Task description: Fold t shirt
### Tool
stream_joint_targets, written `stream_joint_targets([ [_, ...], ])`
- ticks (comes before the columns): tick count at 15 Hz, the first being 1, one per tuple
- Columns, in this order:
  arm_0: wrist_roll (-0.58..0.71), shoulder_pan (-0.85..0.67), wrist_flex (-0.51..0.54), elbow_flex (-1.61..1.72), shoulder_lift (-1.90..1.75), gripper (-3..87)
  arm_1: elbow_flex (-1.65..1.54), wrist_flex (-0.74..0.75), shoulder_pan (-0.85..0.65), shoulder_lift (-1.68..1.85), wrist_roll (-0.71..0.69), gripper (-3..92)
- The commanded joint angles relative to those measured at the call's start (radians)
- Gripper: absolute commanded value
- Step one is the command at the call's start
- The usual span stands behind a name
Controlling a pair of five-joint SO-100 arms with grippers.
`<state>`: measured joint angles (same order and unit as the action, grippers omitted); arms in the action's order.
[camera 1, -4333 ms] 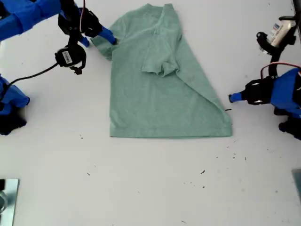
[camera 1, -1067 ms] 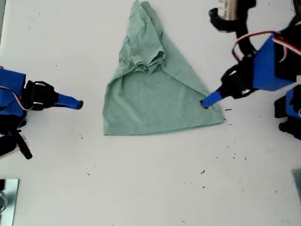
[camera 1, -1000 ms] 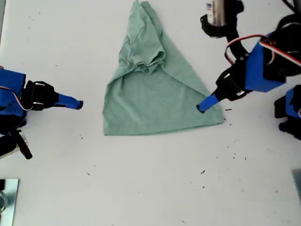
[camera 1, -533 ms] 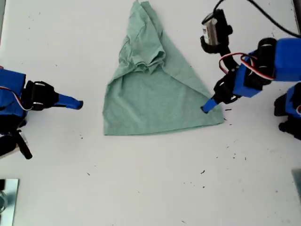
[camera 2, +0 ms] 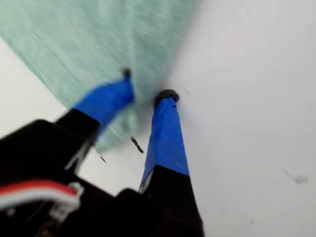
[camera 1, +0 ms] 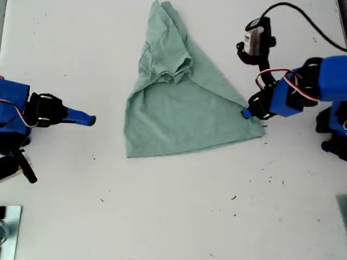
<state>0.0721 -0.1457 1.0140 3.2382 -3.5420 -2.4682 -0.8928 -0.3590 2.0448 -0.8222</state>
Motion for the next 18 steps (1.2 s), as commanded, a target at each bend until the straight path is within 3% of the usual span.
stream_joint_targets([
  [1, 0.009, 0.002, -0.003, 0.012, -0.008, -0.2, 0.055, -0.072, 0.044, -0.107, 0.021, -1.2],
  [3, 0.009, 0.002, -0.003, 0.012, -0.008, -0.2, 0.129, -0.186, 0.072, -0.1, 0.037, -1.2],
  [6, 0.011, 0.005, -0.003, 0.012, -0.008, -0.2, 0.557, -0.68, 0.094, -0.074, 0.051, -1.2],
  [8, 0.012, 0.0, -0.003, 0.012, -0.009, -0.2, 0.864, -0.851, 0.152, -0.202, 0.106, -1.2],
  [12, 0.012, 0.008, -0.003, 0.012, -0.009, -0.2, 1.132, -0.824, 0.236, -0.399, 0.256, -1.4],
  [14, 0.012, 0.003, -0.003, 0.012, -0.009, -0.2, 1.15, -0.598, 0.275, -0.472, 0.339, 0.8],
  [17, 0.012, 0.005, -0.003, 0.012, -0.009, -0.2, 1.149, -0.419, 0.298, -0.632, 0.371, 26.7],
  [18, 0.012, 0.006, -0.003, 0.012, -0.009, -0.2, 1.149, -0.422, 0.305, -0.649, 0.383, 26.2],
])
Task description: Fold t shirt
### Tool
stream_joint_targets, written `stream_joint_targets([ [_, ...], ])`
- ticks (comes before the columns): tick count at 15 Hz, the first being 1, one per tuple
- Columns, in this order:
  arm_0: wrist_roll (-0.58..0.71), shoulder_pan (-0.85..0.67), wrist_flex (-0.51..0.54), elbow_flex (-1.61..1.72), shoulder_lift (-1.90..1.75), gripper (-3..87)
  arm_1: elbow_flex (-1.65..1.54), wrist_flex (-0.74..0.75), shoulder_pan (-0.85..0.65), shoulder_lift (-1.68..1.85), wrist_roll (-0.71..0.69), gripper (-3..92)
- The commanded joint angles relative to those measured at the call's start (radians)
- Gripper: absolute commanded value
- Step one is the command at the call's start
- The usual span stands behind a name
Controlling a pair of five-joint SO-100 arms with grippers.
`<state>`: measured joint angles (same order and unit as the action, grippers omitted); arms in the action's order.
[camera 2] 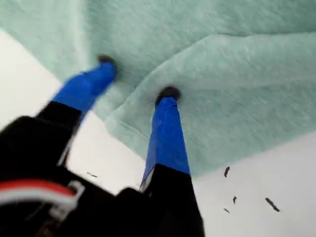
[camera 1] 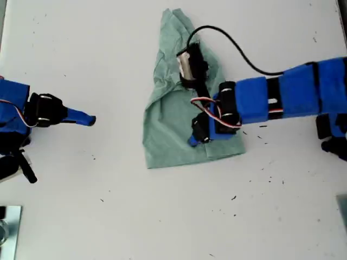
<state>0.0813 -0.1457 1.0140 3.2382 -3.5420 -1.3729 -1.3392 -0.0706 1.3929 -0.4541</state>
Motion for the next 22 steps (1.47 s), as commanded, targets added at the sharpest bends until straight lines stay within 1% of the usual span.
stream_joint_targets([
  [1, 0.003, 0.012, -0.003, 0.012, -0.009, -0.2, 0.074, -0.012, 0.029, 0.035, 0.026, 25.6],
  [3, -0.002, 0.018, -0.003, 0.012, -0.009, -0.2, 0.233, -0.207, 0.052, 0.149, 0.008, 26.0],
  [4, -0.002, 0.02, -0.003, 0.012, -0.009, -0.2, 0.25, -0.281, 0.055, 0.25, -0.014, 26.4],
  [5, -0.002, 0.018, -0.003, 0.012, -0.009, -0.2, 0.14, -0.328, 0.029, 0.385, -0.025, 27.6],
  [6, 0.0, 0.017, -0.003, 0.012, -0.011, -0.2, -0.112, -0.319, -0.034, 0.563, -0.017, 23.4],
  [7, 0.002, 0.015, -0.003, 0.012, -0.011, -0.2, -0.428, -0.184, -0.103, 0.765, -0.055, 17.7],
  [8, 0.003, 0.015, -0.003, 0.012, -0.011, -0.2, -0.736, -0.035, -0.158, 0.959, -0.092, 14.7],
  [9, 0.002, 0.015, -0.003, 0.012, -0.011, -0.2, -0.98, 0.061, -0.201, 1.109, -0.115, 9.5],
  [10, 0.002, 0.015, -0.003, 0.012, -0.011, -0.2, -1.178, 0.138, -0.229, 1.224, -0.13, 5.6],
  [12, -0.003, 0.014, -0.003, 0.012, -0.011, -0.2, -1.445, 0.281, -0.23, 1.324, -0.109, 2.4],
  [13, -0.003, 0.012, -0.003, 0.012, -0.011, -0.2, -1.529, 0.304, -0.25, 1.368, -0.112, 2.3],
  [14, -0.009, 0.011, -0.003, 0.012, -0.011, 0.7, -1.548, 0.261, -0.273, 1.462, -0.144, 2.3],
  [15, -0.017, 0.011, -0.002, 0.014, -0.011, -0.1, -1.582, 0.255, -0.305, 1.526, -0.155, 2.3],
  [17, -0.078, 0.038, -0.006, -0.02, -0.014, -0.3, -1.585, 0.252, -0.304, 1.525, -0.138, 2.3],
  [18, -0.121, 0.058, -0.008, -0.101, 0.014, -0.3, -1.586, 0.25, -0.304, 1.528, -0.133, 2.3],
  [19, -0.152, 0.066, 0.021, -0.256, 0.155, -0.3, -1.586, 0.25, -0.302, 1.528, -0.132, 2.3],
  [20, -0.158, 0.063, 0.078, -0.456, 0.411, -0.3, -1.588, 0.253, -0.299, 1.528, -0.13, 2.3],
  [22, -0.124, 0.078, 0.204, -0.9, 0.93, -0.3, -1.589, 0.255, -0.298, 1.529, -0.133, 2.3],
])
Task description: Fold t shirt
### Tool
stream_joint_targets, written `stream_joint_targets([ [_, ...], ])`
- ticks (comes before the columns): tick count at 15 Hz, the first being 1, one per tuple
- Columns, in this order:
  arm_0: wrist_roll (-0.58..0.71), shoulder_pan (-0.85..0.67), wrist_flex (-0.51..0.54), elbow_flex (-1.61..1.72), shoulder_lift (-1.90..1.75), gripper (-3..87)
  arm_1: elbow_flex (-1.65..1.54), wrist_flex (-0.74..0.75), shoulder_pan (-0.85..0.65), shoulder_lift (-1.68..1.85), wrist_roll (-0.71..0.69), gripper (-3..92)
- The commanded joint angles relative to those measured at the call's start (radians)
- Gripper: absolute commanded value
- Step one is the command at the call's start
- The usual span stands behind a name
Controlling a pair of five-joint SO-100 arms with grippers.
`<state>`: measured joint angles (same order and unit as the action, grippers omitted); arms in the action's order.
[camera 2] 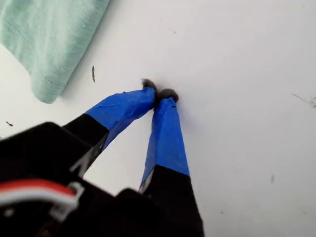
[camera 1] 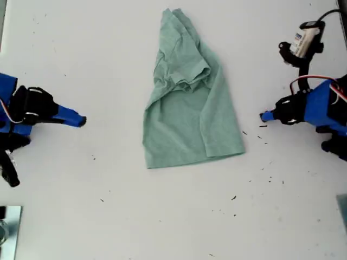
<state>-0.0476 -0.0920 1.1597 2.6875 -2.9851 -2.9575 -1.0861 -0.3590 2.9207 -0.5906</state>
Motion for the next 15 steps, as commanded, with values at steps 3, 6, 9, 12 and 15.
stream_joint_targets([
  [3, 0.117, 0.061, 0.141, -0.831, 0.899, 0.7, -0.009, 0.002, -0.009, 0.009, 0.011, 2.3],
  [6, 0.149, 0.066, 0.173, -0.996, 1.075, 31.2, -0.021, -0.017, -0.006, 0.054, 0.015, 2.3],
  [9, 0.16, 0.04, 0.117, -1.011, 1.184, 31.1, -0.044, -0.051, 0.0, 0.14, 0.02, 2.3],
  [12, 0.166, 0.034, 0.014, -1.04, 1.393, 31.8, -0.063, -0.078, 0.011, 0.215, 0.025, 2.3],
  [15, 0.167, -0.003, -0.06, -1.094, 1.649, 31.0, -0.063, -0.078, 0.012, 0.216, 0.021, 2.3],
])
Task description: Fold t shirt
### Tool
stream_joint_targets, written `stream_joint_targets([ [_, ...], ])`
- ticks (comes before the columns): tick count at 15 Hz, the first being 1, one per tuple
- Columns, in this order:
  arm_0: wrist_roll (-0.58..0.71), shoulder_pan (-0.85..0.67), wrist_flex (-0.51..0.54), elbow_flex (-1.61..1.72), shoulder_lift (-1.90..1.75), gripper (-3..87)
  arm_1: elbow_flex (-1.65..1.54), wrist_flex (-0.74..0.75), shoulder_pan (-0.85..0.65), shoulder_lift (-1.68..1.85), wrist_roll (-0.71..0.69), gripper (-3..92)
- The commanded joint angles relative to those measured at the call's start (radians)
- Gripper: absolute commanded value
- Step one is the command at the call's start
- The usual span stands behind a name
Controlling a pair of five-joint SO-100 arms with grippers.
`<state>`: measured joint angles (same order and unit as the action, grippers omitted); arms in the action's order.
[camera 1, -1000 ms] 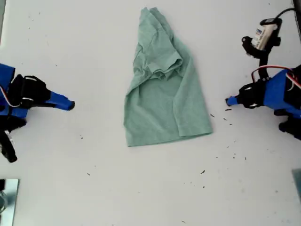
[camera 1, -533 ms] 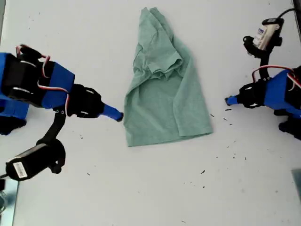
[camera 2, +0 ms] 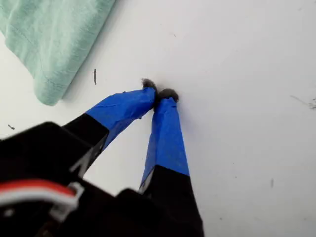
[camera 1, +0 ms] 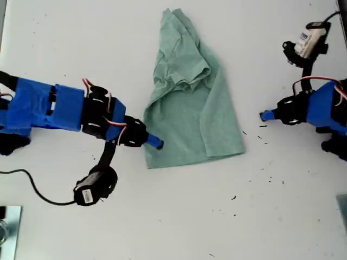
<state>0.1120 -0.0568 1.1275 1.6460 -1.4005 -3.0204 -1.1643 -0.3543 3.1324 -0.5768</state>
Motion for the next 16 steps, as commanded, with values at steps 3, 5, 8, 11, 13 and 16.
stream_joint_targets([
  [3, 0.006, -0.064, -0.069, -0.075, 0.224, 9.9, -0.005, -0.006, 0.018, 0.026, 0.006, 2.3],
  [5, 0.015, -0.046, -0.123, -0.094, 0.233, -0.2, -0.009, -0.014, 0.02, 0.046, 0.005, 2.3],
  [8, -0.005, -0.02, -0.146, -0.124, 0.288, -0.2, -0.012, -0.015, 0.021, 0.057, -0.002, 2.3],
  [11, -0.038, -0.003, 0.037, -0.158, 0.11, -0.2, -0.014, -0.017, 0.029, 0.064, -0.005, 2.3],
  [13, -0.046, -0.028, 0.264, -0.158, -0.14, -0.2, -0.018, -0.025, 0.029, 0.084, -0.005, 2.3],
  [16, -0.044, -0.058, 0.359, -0.06, -0.373, -0.2, -0.025, -0.035, 0.032, 0.115, -0.006, 2.3],
])
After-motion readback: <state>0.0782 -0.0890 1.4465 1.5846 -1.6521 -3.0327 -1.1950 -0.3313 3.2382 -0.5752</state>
